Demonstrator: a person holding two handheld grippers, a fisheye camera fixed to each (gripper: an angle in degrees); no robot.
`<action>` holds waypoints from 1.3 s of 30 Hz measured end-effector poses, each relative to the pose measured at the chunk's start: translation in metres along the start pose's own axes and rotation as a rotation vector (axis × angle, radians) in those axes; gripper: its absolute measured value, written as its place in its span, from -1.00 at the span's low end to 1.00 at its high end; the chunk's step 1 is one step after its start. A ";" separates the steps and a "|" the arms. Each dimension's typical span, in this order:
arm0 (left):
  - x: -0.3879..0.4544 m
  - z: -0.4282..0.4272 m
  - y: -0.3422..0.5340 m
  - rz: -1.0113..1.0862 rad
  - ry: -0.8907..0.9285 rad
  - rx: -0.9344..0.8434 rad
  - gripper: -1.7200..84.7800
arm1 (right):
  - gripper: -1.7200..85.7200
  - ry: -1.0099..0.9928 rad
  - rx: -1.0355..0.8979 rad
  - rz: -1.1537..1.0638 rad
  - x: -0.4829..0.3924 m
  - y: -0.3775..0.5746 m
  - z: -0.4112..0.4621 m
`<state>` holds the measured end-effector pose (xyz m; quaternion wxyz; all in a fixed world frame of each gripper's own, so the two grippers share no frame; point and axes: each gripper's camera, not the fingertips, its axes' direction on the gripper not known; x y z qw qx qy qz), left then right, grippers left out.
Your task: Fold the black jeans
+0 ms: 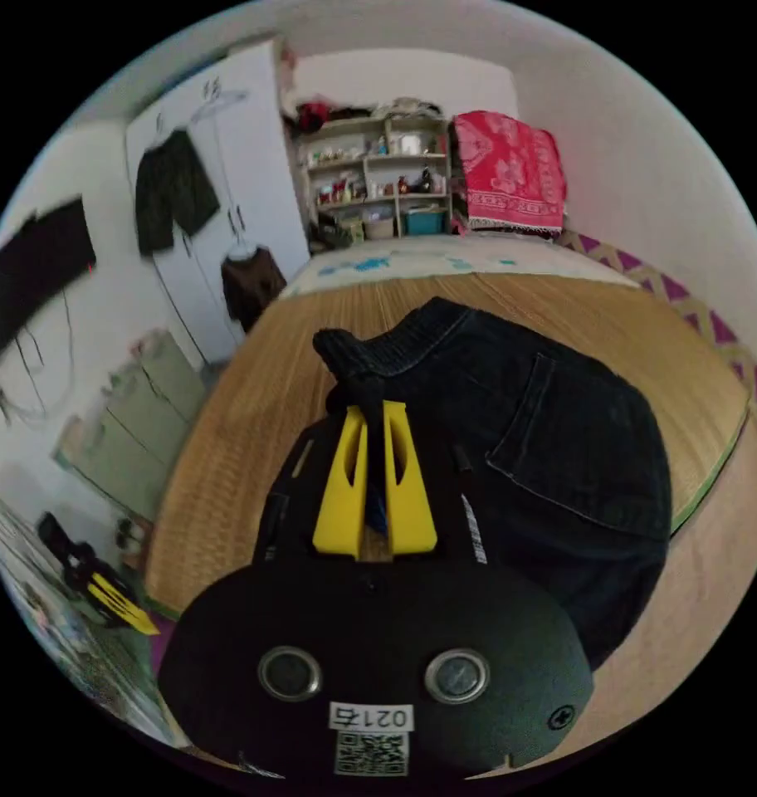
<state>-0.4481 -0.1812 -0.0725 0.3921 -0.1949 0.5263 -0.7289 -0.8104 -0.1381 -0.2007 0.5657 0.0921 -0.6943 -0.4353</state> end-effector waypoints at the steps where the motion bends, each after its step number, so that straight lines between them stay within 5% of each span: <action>1: -0.002 -0.004 0.001 0.000 -0.010 0.000 -0.98 | -0.93 -0.046 0.019 0.048 0.008 0.000 -0.005; 8: -0.003 -0.019 0.005 0.010 -0.010 -0.019 -0.98 | -0.97 -0.020 0.329 0.247 0.049 0.010 -0.108; 15: -0.007 -0.021 0.005 -0.020 0.061 -0.006 -0.98 | -0.97 0.269 0.065 -0.038 -0.023 0.000 -0.071; 19: -0.013 -0.033 0.016 -0.012 0.033 -0.006 -0.98 | -0.97 0.422 0.073 -0.127 -0.078 -0.015 -0.020; 27: -0.059 -0.047 0.036 -0.080 0.092 -0.011 -0.98 | -0.97 0.448 0.489 -0.155 -0.148 -0.027 -0.009; 32: -0.078 -0.040 0.044 -0.114 0.149 -0.023 -0.98 | -0.97 0.479 -0.095 -0.320 -0.161 -0.026 0.100; 35: -0.084 -0.043 0.046 -0.113 0.161 -0.012 -0.98 | -0.91 0.497 -0.051 -0.394 -0.177 -0.018 0.101; 39: -0.091 -0.043 0.047 -0.127 0.181 -0.007 -0.98 | -0.72 0.554 -0.224 -0.540 -0.195 -0.021 0.127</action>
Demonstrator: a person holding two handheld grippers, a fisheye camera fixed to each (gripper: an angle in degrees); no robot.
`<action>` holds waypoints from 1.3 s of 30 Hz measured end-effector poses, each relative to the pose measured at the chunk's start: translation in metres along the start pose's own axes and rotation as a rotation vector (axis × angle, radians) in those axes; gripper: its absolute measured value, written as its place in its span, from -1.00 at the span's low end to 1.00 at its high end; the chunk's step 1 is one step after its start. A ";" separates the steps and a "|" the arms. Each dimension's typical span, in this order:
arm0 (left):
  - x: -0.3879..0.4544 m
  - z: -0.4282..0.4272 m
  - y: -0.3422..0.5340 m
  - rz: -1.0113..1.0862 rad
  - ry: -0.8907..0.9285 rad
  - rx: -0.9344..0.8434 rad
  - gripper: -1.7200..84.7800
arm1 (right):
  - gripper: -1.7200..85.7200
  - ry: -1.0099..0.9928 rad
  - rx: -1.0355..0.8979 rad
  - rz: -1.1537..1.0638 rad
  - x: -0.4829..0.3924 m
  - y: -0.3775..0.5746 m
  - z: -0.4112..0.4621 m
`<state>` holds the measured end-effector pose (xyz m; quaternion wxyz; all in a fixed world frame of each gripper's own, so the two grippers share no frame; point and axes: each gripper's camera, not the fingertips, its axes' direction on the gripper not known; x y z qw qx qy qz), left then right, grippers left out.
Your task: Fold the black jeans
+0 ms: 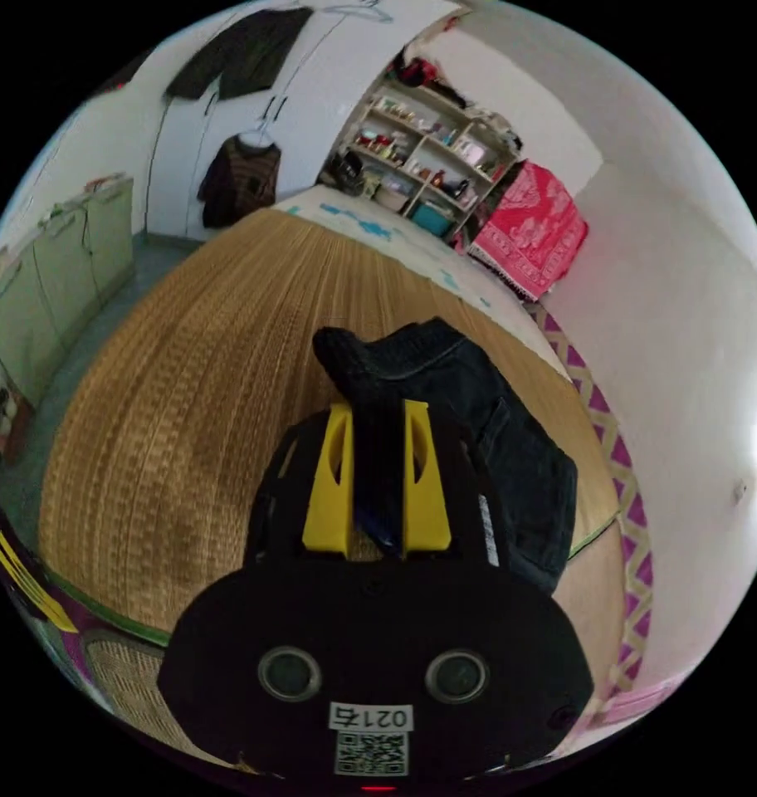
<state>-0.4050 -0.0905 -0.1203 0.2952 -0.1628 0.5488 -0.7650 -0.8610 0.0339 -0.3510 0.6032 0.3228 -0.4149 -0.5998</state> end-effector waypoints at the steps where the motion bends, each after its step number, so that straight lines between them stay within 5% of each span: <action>1: -0.002 0.000 0.000 -0.003 0.004 0.001 -0.98 | -0.71 0.007 -0.010 -0.018 -0.003 -0.002 0.002; 10: -0.006 -0.004 -0.002 -0.020 0.002 0.019 -0.98 | -0.79 0.235 -0.174 -0.144 -0.028 -0.023 0.027; 17: 0.001 0.001 -0.010 -0.024 0.012 0.033 -0.98 | -0.86 -0.329 0.103 0.596 0.129 0.037 -0.046; 23: 0.025 0.016 -0.022 0.011 0.032 0.022 -0.98 | -0.92 -0.352 0.295 0.921 0.242 0.154 -0.150; 29: 0.072 0.055 -0.047 0.156 0.122 -0.057 -0.98 | -0.96 -0.063 0.216 0.854 0.272 0.250 -0.298; 33: 0.104 0.077 -0.059 0.211 0.199 -0.080 -0.98 | -0.98 0.130 -0.034 0.599 0.232 0.268 -0.369; 39: 0.137 0.107 -0.067 0.206 0.277 -0.118 -0.98 | -0.98 0.076 -0.480 0.363 0.088 0.307 -0.308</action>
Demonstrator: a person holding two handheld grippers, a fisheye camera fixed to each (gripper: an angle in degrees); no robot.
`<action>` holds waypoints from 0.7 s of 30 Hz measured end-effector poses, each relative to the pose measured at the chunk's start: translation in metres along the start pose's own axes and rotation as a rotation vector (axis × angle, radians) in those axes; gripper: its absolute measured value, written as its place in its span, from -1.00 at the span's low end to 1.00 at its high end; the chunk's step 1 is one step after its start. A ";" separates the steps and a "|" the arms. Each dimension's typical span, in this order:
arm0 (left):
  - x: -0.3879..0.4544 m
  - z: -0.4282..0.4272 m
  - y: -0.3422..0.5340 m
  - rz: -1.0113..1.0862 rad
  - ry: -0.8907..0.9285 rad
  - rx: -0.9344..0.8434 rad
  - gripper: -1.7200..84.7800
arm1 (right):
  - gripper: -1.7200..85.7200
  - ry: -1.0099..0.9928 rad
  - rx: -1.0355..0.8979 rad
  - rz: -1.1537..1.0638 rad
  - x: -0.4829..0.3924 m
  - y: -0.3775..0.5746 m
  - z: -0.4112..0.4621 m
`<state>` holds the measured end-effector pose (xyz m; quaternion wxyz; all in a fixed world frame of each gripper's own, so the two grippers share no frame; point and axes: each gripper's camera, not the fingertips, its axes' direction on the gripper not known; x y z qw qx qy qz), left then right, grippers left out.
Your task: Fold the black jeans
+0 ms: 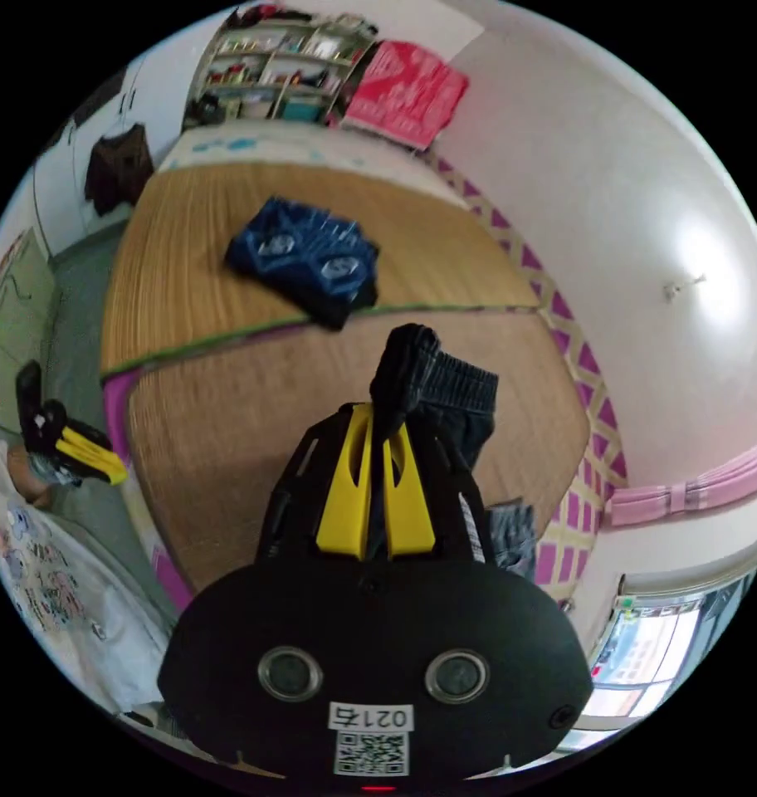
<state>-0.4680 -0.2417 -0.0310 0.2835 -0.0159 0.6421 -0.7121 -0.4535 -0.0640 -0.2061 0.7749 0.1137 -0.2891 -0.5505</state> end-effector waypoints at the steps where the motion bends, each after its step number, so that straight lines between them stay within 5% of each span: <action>1: 0.001 0.006 -0.002 -0.012 0.006 -0.006 -0.98 | -0.98 -0.010 -0.030 -0.015 -0.014 0.008 0.014; 4: 0.003 0.018 -0.004 -0.042 -0.002 -0.026 -0.98 | -0.98 -0.095 -0.084 0.010 -0.052 0.053 0.067; 10: 0.008 0.039 -0.028 -0.023 -0.061 -0.011 -0.98 | -0.98 -0.195 0.251 0.444 0.036 0.185 0.008; 21: -0.029 0.190 -0.173 -0.056 -0.032 -0.049 -0.84 | -0.98 -0.173 0.634 1.370 0.124 0.680 -0.062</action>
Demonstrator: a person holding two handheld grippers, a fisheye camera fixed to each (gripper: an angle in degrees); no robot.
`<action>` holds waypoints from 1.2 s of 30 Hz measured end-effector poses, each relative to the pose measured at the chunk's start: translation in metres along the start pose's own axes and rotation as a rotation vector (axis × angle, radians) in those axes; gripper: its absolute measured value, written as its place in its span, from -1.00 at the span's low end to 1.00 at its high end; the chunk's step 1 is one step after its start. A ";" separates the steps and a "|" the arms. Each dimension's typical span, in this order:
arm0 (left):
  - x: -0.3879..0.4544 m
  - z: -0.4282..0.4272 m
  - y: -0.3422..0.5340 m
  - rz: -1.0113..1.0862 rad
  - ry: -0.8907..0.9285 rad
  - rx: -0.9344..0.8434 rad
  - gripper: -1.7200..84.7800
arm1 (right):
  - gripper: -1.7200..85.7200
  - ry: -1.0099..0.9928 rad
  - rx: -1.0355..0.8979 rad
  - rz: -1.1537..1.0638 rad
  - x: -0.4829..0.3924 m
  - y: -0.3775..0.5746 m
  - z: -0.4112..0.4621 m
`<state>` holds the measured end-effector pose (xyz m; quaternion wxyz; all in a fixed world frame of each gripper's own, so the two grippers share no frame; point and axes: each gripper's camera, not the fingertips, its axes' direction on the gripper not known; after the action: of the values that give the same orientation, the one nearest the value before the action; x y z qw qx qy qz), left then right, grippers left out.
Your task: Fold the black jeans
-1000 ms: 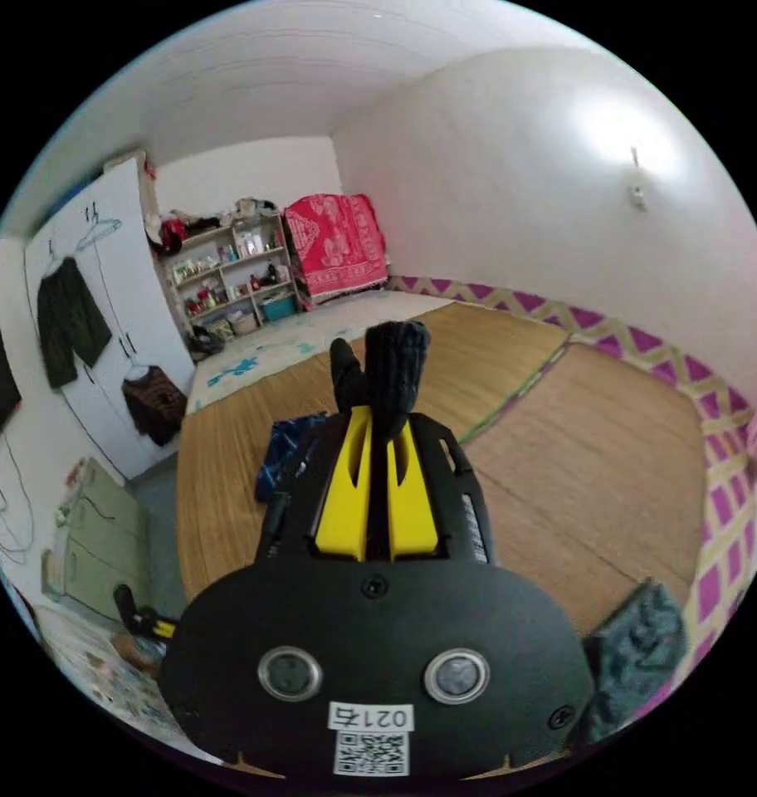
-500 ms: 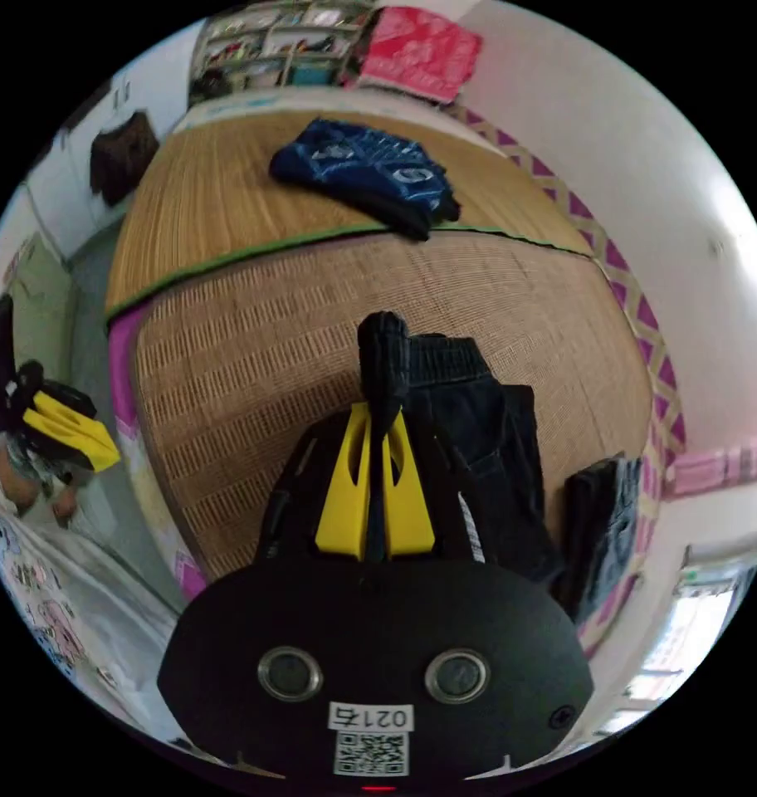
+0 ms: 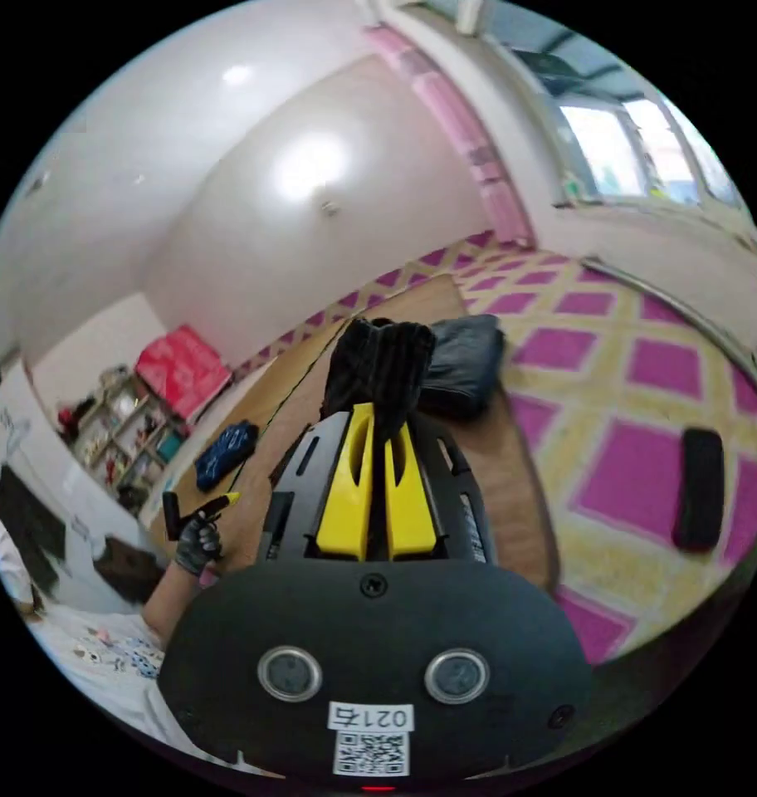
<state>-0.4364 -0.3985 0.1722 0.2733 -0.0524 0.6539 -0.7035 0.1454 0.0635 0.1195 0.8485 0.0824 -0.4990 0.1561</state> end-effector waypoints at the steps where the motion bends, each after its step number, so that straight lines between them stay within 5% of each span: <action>1: -0.007 0.017 -0.018 -0.028 -0.019 -0.009 -0.83 | -0.98 0.007 0.001 0.048 0.023 0.005 -0.007; 6: -0.035 0.081 -0.072 -0.114 -0.054 -0.125 -0.77 | -0.97 -0.034 -0.121 0.387 0.183 0.051 -0.015; 16: -0.018 0.156 -0.133 -0.025 0.057 -0.368 -0.86 | -0.97 -0.165 -0.088 0.432 0.258 0.046 -0.037; 26: -0.017 0.067 -0.122 -0.022 0.023 -0.208 -0.95 | -0.97 -0.170 -0.189 0.293 0.264 -0.021 -0.004; 32: -0.066 0.055 -0.060 -0.248 0.128 -0.194 -0.94 | -0.96 -0.230 -0.280 0.461 0.305 -0.017 0.033; 36: -0.050 0.041 -0.061 -0.183 0.097 -0.153 -0.91 | -0.88 -0.274 -0.196 0.517 0.312 -0.009 0.000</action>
<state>-0.3962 -0.4126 0.2496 0.1709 -0.0984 0.7106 -0.6754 0.2899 0.1125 0.3922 0.7093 -0.1090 -0.6258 0.3055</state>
